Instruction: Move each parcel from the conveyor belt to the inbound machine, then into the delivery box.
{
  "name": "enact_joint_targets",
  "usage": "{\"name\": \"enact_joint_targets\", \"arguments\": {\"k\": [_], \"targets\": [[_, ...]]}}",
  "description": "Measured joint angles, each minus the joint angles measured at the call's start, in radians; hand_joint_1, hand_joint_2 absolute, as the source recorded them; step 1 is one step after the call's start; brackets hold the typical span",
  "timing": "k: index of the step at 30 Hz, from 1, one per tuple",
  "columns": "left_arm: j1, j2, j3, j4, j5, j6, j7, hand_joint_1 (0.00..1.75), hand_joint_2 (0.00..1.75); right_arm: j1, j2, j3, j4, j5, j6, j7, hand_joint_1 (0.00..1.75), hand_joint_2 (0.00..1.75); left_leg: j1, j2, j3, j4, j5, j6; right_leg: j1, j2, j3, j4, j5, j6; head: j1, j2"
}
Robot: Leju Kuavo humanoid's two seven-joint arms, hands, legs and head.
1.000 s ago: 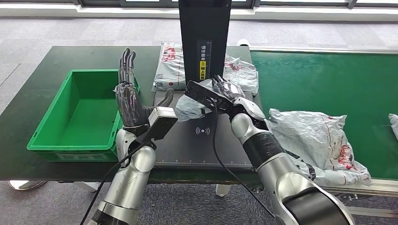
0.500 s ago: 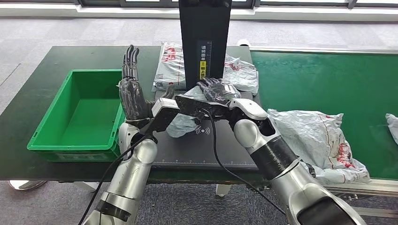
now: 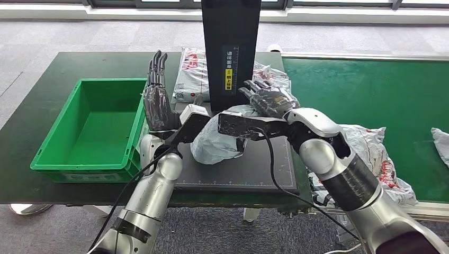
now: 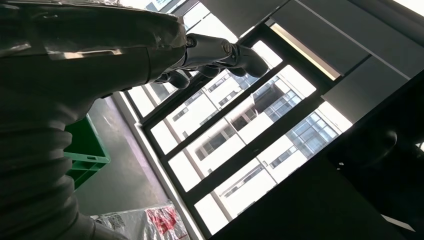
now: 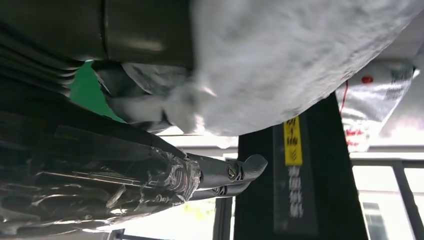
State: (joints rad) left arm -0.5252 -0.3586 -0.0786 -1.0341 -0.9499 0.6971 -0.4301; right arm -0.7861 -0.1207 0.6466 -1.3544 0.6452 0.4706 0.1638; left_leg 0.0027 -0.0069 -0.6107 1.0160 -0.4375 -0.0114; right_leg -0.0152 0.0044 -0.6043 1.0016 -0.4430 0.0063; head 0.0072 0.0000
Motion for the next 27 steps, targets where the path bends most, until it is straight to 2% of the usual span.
{"name": "enact_joint_targets", "arguments": {"k": [7, 10, 14, 19, 24, 27], "targets": [[0.000, 0.000, 0.000, 0.020, -0.004, 0.000, -0.004, 0.00, 1.75, -0.012, -0.061, -0.038, -0.082, 0.008, -0.028, 0.005, 0.00, 0.00, 0.000, 0.000, 0.000, 0.000, 0.000, 0.000, 0.000, 0.000, 0.000, 0.000, 0.000, 0.000, 0.000, 0.000], [0.002, 0.000, 0.000, 0.026, -0.017, 0.000, -0.008, 0.00, 1.75, -0.013, -0.089, -0.071, -0.114, 0.019, -0.093, -0.005, 0.00, 0.00, 0.000, 0.000, 0.000, 0.000, 0.000, 0.000, 0.000, 0.000, 0.000, 0.000, 0.000, 0.000, 0.000, 0.000], [0.020, 0.000, 0.000, 0.027, -0.032, 0.000, -0.021, 0.00, 1.75, -0.040, -0.127, -0.164, -0.169, 0.036, -0.193, 0.005, 0.00, 0.00, 0.000, 0.000, -0.001, 0.000, 0.000, 0.000, 0.000, 0.000, 0.000, 0.000, 0.000, 0.000, 0.000, 0.000], [0.037, 0.000, 0.000, 0.023, -0.036, 0.000, -0.026, 0.00, 1.75, -0.066, -0.168, -0.236, -0.205, 0.039, -0.221, 0.011, 0.00, 0.00, -0.001, 0.000, 0.000, 0.000, 0.000, 0.000, 0.000, 0.000, 0.000, -0.001, 0.000, 0.000, 0.000, 0.000], [0.071, 0.000, 0.006, -0.004, -0.050, 0.000, -0.037, 0.00, 1.75, -0.031, -0.269, -0.327, -0.251, -0.010, -0.306, -0.006, 0.00, 0.00, 0.000, -0.006, -0.001, 0.001, 0.000, 0.001, 0.000, -0.006, 0.002, -0.001, -0.001, 0.002, 0.000, 0.000], [0.081, 0.000, 0.008, -0.015, -0.054, 0.000, -0.038, 0.00, 1.75, -0.009, -0.307, -0.375, -0.264, -0.032, -0.351, 0.011, 0.00, 0.00, -0.001, -0.005, -0.001, 0.001, -0.001, 0.002, -0.001, -0.004, 0.002, -0.001, -0.001, 0.002, 0.000, 0.000]]}}
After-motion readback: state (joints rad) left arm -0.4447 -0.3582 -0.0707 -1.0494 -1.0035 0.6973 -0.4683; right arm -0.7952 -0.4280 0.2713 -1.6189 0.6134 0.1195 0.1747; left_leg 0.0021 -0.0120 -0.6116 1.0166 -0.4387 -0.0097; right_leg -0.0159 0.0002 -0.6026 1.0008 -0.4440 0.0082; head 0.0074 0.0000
